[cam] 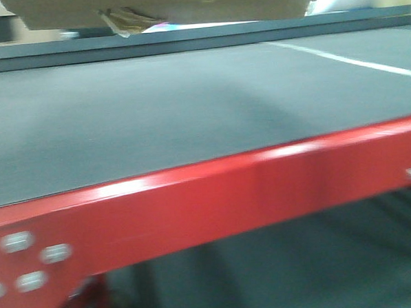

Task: Stack two boxes on right shelf middle
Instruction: 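Carry the box stack in both grippers while driving to the steel shelf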

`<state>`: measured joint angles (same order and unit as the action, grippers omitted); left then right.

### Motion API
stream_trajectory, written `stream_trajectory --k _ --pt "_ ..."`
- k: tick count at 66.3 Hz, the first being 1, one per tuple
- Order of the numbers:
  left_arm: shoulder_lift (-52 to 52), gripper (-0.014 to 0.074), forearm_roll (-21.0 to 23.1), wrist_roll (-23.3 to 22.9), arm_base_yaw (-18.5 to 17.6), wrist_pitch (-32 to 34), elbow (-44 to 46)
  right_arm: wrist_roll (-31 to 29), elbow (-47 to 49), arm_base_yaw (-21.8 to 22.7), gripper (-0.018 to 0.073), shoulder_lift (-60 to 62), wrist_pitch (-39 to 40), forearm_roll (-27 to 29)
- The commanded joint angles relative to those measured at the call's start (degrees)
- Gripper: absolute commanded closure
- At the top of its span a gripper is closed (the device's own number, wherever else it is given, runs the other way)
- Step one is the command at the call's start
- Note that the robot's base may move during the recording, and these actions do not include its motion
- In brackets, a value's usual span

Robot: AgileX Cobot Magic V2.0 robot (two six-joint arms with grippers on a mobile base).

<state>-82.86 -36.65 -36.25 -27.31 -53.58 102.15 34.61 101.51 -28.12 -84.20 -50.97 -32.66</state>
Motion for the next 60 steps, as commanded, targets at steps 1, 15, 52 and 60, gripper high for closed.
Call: stream_trajectory --k 1,15,52,60 --pt "0.21 0.0708 -1.32 -0.45 0.32 2.39 0.8 0.06 0.69 0.34 0.0728 0.9 2.52 -2.02" --pt "0.21 0.0708 -1.32 -0.45 0.32 2.39 0.8 0.06 0.69 0.34 0.0728 0.9 2.52 -2.02" --pt "0.21 0.0708 -1.32 -0.45 0.32 2.39 0.8 0.06 0.69 0.34 0.0728 0.9 2.52 -2.02" --pt "0.21 0.0708 -1.32 -0.45 0.32 2.39 0.8 0.06 0.69 0.34 0.0728 0.9 2.52 -2.02"
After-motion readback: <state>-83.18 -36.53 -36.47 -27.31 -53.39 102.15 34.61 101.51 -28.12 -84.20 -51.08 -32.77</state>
